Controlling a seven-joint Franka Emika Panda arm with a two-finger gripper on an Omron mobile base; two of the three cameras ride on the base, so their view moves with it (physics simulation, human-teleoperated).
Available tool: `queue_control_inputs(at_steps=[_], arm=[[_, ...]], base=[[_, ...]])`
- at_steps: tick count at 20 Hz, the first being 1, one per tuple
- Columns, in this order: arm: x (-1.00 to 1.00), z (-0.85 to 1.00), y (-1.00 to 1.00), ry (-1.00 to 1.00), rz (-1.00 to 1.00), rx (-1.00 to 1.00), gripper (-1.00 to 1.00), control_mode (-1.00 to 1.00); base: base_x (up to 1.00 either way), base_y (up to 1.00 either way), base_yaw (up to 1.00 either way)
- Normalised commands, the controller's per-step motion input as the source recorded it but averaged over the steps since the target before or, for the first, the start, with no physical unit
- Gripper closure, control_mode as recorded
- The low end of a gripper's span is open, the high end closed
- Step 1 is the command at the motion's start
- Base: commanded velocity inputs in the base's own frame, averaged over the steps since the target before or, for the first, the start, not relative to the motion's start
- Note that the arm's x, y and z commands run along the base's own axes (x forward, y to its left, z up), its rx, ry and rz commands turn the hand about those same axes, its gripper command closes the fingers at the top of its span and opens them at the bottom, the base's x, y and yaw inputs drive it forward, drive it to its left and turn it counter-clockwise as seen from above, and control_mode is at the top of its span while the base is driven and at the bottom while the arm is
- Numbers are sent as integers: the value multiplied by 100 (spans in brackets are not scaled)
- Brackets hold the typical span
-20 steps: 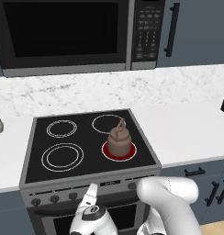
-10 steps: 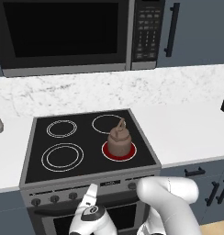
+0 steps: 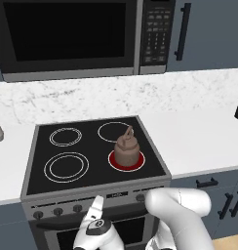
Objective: Turn off the front right burner of the stove.
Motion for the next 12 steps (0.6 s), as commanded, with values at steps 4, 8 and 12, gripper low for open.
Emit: queue_control_inputs(at_steps=[4, 8, 12], arm=[[0, 0, 0, 0, -4, 3, 100, -100], [0, 0, 0, 0, -10, 14, 100, -100], [0, 0, -6, 0, -18, 29, 100, -100]], base=[[0, 0, 0], [0, 0, 0], [0, 0, 0]])
